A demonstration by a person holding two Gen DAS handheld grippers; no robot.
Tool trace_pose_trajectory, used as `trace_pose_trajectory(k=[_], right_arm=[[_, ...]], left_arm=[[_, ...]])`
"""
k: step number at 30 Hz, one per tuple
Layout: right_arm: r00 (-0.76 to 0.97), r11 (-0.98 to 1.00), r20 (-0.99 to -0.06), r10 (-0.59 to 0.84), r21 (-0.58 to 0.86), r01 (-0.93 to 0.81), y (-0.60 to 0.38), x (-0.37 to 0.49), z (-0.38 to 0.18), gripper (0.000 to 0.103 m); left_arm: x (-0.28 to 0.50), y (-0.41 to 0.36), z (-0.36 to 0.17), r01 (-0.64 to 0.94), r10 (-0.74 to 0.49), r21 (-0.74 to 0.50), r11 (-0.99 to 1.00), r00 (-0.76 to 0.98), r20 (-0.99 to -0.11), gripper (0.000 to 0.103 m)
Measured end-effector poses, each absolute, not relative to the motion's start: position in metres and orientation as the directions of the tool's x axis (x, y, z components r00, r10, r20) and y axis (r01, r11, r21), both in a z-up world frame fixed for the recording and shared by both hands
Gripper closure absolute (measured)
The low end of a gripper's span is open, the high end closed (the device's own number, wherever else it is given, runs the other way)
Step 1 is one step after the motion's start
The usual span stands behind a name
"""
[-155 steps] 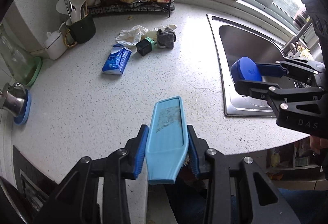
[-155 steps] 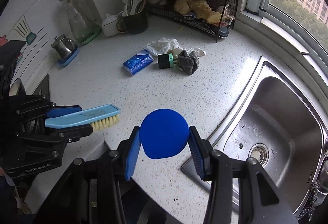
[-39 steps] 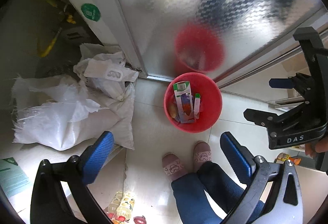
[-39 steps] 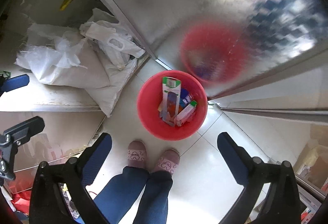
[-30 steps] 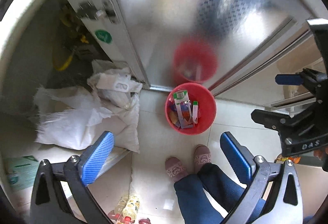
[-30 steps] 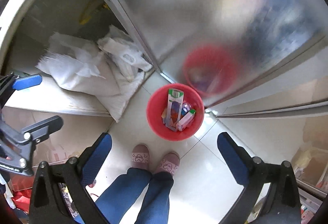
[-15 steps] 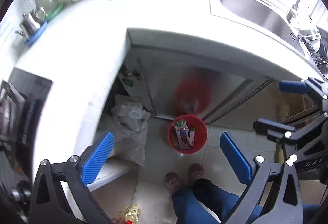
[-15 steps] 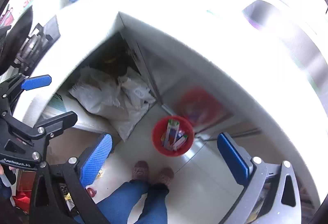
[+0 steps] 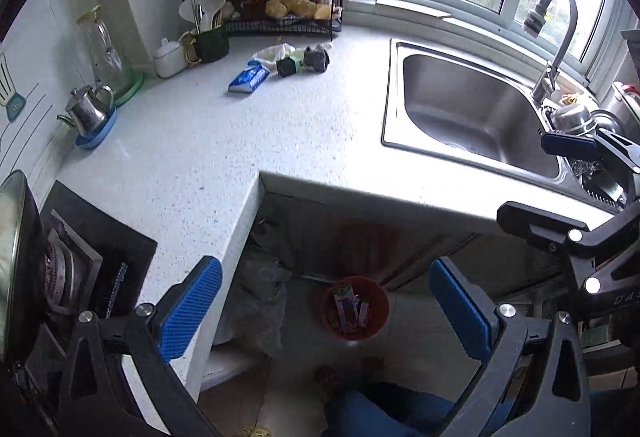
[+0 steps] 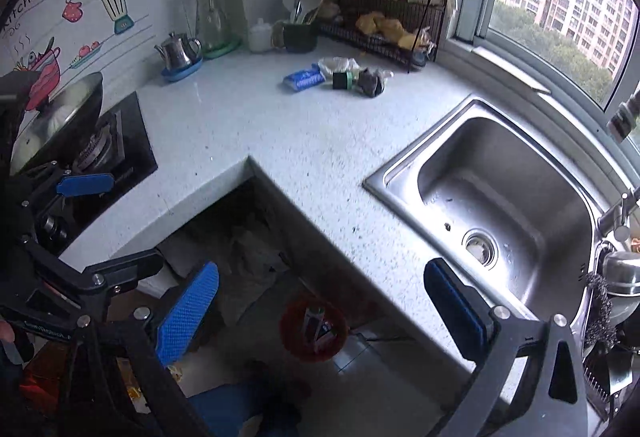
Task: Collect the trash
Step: 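Raise both open tools back up to the counter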
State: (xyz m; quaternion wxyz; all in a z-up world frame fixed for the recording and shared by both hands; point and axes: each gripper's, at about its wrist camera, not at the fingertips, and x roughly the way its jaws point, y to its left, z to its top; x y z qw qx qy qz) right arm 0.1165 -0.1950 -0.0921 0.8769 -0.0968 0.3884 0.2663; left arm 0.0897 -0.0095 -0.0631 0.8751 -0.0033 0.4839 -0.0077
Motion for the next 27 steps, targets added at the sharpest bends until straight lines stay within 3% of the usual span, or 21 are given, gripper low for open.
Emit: trace_pose_trajectory(k=[7,16,27], right_arm=[[0.614,0.846,-0.667,0.422,0.047,-0.53,-0.193,0.143,-0.065,0.0],[0.596,0.862,-0.691,0.408,0.076,-0.502,-0.17,0.212,-0.056,0.0],[0.547,0.903,-0.768,0.334,0.094,-0.419,-0.12,0.327,-0.066,0.0]], left_arm=[[0.13,0.007,-0.043,-0.003,-0.02,-0.027,1.0,0.577,-0.816,0.0],[0.218,0.048,-0.041,0.014,-0.041,-0.04,0.999,0.58,-0.814,0.0],[0.364,0.113,-0.09,0.084,-0.123,-0.095,0.992,0.444,-0.887,0.0]])
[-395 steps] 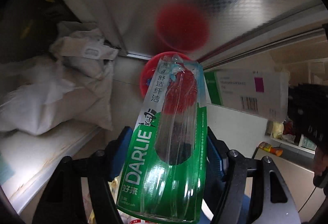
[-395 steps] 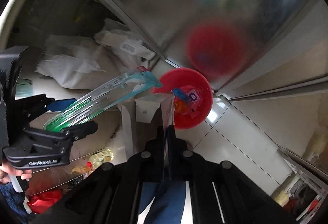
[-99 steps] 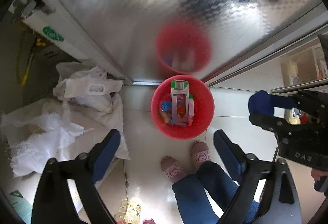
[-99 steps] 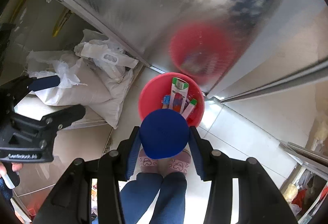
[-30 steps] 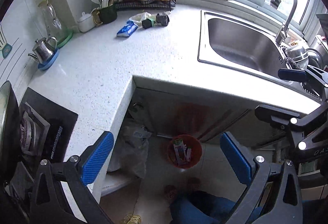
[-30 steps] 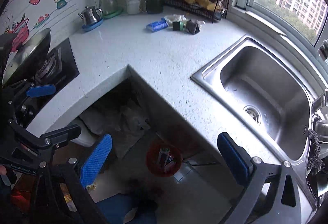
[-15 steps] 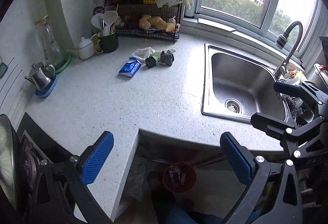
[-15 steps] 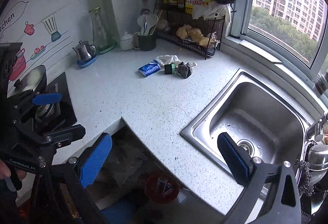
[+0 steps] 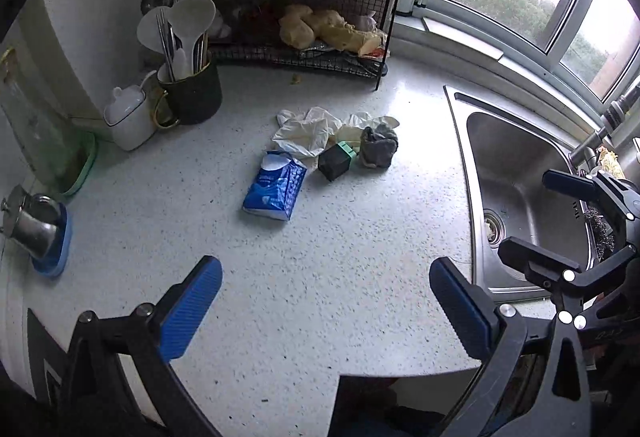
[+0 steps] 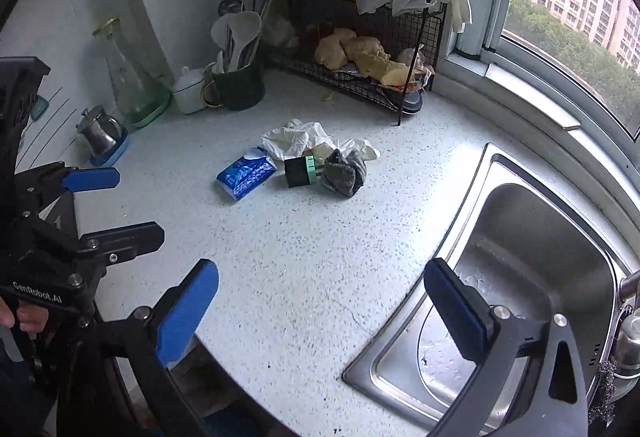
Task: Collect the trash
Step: 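Raise both open tools back up to the counter, then grasp the blue tissue pack with the left tool while the right tool grasps the grey cloth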
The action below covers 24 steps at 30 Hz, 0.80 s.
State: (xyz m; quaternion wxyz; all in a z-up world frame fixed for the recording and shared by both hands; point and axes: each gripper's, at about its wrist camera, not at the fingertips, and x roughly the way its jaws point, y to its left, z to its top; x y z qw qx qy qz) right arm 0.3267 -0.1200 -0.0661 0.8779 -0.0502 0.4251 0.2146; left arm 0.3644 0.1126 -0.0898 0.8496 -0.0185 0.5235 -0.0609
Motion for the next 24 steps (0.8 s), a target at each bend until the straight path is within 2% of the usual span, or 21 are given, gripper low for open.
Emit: trace_pose_trajectory(k=[14,18,21,24], right_arm=[[0.442,0.932,-0.856,0.266,0.112,-0.344,-0.098,0.423,-0.1,0.0],[0.415,0.941,-0.877,0.241,0.105,-0.323,-0.094,0.442,-0.114,0.0],[0.399,0.948,-0.887,0.232,0.114,-0.298,-0.095,0.452,-0.123,0.001],[0.39,0.953,-0.891,0.232,0.128,-0.274,-0.097,0.463,-0.13,0.002]], left_arm=[[0.47,0.162,-0.16,0.12,-0.18,-0.152,0.981,0.284,-0.942,0.0],[0.483,0.167,-0.18,0.13,-0.203,-0.176,0.976,0.233,-0.951,0.01],[0.49,0.169,-0.192,0.133,-0.213,-0.188,0.973,0.204,-0.955,0.011],[0.494,0.168,-0.2,0.138,-0.222,-0.199,0.97,0.183,-0.958,0.02]])
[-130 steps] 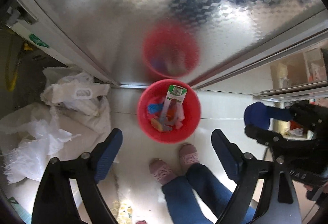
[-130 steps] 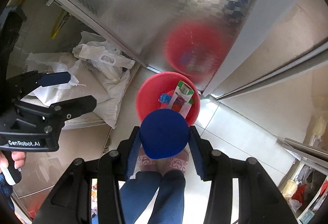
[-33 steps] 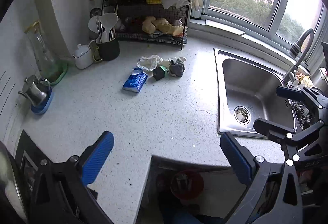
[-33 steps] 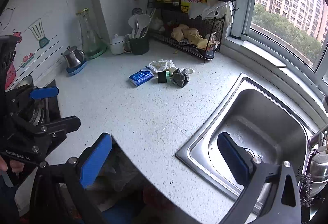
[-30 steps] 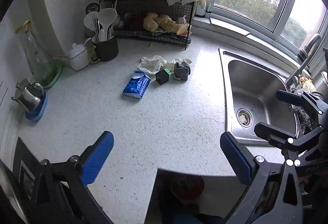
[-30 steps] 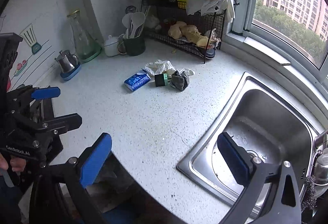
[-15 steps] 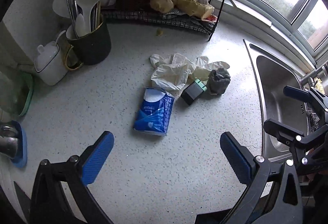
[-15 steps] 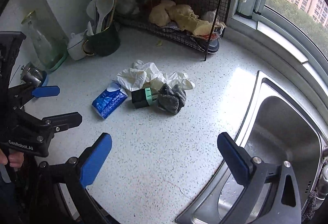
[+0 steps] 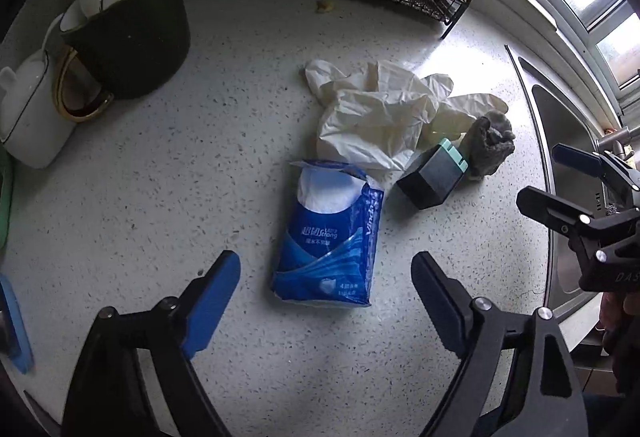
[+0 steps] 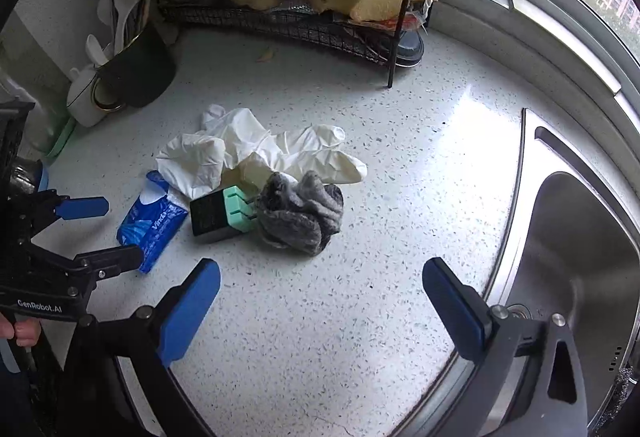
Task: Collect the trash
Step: 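Grasp the blue tissue pack with the left tool while the right tool grasps the grey cloth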
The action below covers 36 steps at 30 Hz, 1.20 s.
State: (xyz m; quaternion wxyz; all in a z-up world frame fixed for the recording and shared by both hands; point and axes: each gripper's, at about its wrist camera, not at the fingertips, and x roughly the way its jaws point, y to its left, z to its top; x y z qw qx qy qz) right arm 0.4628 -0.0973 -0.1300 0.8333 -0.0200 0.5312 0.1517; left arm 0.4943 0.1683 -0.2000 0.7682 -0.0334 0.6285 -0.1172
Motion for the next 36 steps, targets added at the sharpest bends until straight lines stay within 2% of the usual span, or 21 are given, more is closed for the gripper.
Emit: trace_pose_trajectory(k=[6,9,12,15,17,22,24,26,27,32,36], right_arm=[[0.369,0.96,-0.898,0.238,0.161,-0.228,-0.103,0.479,-0.138,0.007],[0.369,0.96,-0.899,0.235,0.157,-0.23,-0.099,0.485,-0.135,0.007],[0.366,0.96,-0.9,0.236,0.158,-0.23,-0.097,0.488,-0.133,0.007],[0.353,0.962,-0.905,0.236,0.165,-0.219,-0.096,0.495,-0.134,0.008],[0.343,0.962,-0.91,0.234,0.165,-0.218,-0.095,0.503,-0.137,0.016],[0.32,0.961,-0.919,0.229,0.161,-0.224,-0.083,0.514,-0.143,0.028],[0.312,0.958,-0.92,0.236,0.166,-0.234,-0.081,0.519,-0.144,0.037],[0.3,0.953,-0.922,0.244,0.171,-0.248,-0.075,0.524,-0.147,0.054],[0.297,0.954,-0.925,0.237,0.163,-0.254,-0.073,0.524,-0.148,0.056],[0.302,0.948,-0.923,0.236,0.152,-0.279,-0.069,0.504,-0.148,0.063],[0.289,0.942,-0.922,0.257,0.172,-0.29,-0.073,0.488,-0.144,0.063]], left_arm=[[0.498,0.162,-0.211,0.17,-0.228,-0.201,0.965,0.152,-0.962,0.039],[0.498,0.163,-0.211,0.165,-0.243,-0.218,0.962,0.154,-0.958,0.044],[0.498,0.166,-0.211,0.163,-0.248,-0.222,0.961,0.158,-0.956,0.06],[0.495,0.167,-0.21,0.173,-0.249,-0.222,0.959,0.151,-0.957,0.067],[0.493,0.168,-0.208,0.179,-0.25,-0.222,0.958,0.152,-0.956,0.068],[0.49,0.174,-0.201,0.161,-0.243,-0.217,0.963,0.169,-0.955,0.069],[0.489,0.176,-0.197,0.16,-0.238,-0.211,0.964,0.177,-0.955,0.069],[0.491,0.174,-0.193,0.164,-0.234,-0.205,0.965,0.184,-0.955,0.069],[0.491,0.174,-0.191,0.166,-0.231,-0.201,0.965,0.187,-0.955,0.069],[0.488,0.17,-0.182,0.168,-0.222,-0.19,0.967,0.202,-0.954,0.069],[0.478,0.168,-0.172,0.163,-0.228,-0.195,0.967,0.219,-0.949,0.069]])
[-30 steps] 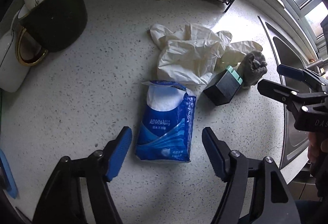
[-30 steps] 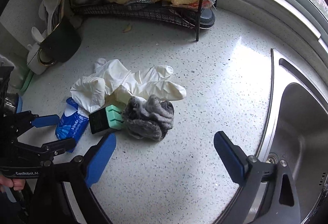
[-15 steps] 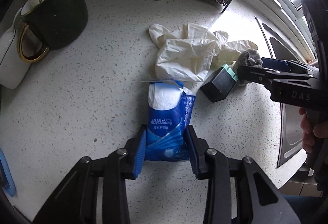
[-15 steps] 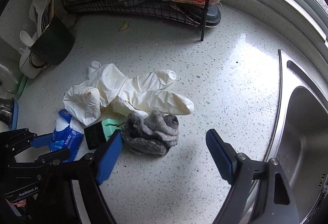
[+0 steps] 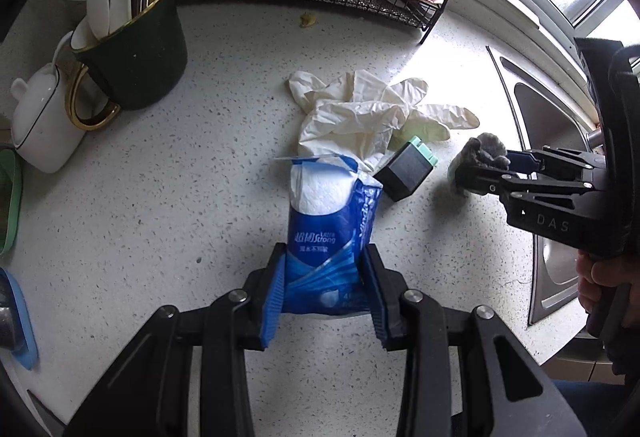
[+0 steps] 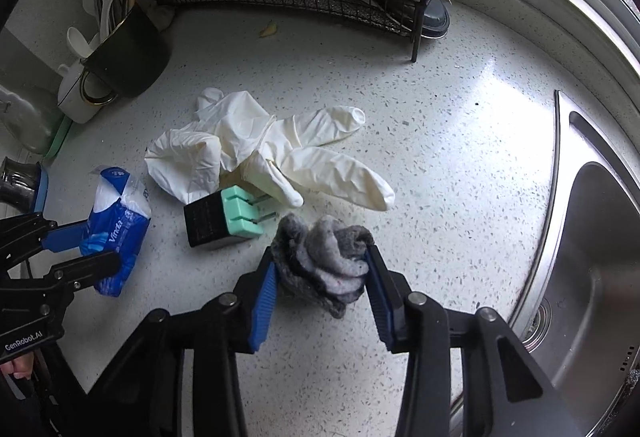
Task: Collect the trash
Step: 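Grasp the blue tissue pack with the left tool while the right tool grasps the grey cloth, then carry the tissue pack and grey cloth down toward the red bin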
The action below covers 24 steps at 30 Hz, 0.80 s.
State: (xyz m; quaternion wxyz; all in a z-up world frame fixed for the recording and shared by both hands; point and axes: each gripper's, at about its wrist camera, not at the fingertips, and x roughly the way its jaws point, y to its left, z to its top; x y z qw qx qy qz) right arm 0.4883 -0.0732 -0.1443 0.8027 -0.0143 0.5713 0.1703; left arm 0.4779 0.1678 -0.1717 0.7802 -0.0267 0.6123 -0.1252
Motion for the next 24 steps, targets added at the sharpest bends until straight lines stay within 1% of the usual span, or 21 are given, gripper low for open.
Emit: trace_pose_trajectory(k=[11,15,21,24], right_arm=[[0.314,0.911,-0.9,0.304,0.178,-0.372,-0.096,0.405,-0.115,0.066],[0.325,0.895,-0.888,0.325,0.178,-0.409,-0.113,0.379,-0.108,0.066],[0.34,0.862,-0.87,0.358,0.167,-0.479,-0.132,0.317,-0.1,0.067],[0.357,0.848,-0.855,0.376,0.163,-0.504,-0.144,0.287,-0.1,0.067]], left_arm=[[0.414,0.145,-0.131,0.151,-0.193,-0.157,0.976,0.267,-0.944,0.069],[0.377,0.126,-0.114,0.146,-0.182,-0.144,0.979,0.292,-0.939,0.069],[0.319,0.095,-0.096,0.138,-0.137,-0.097,0.986,0.319,-0.938,0.069],[0.288,0.076,-0.087,0.131,-0.141,-0.102,0.986,0.342,-0.929,0.069]])
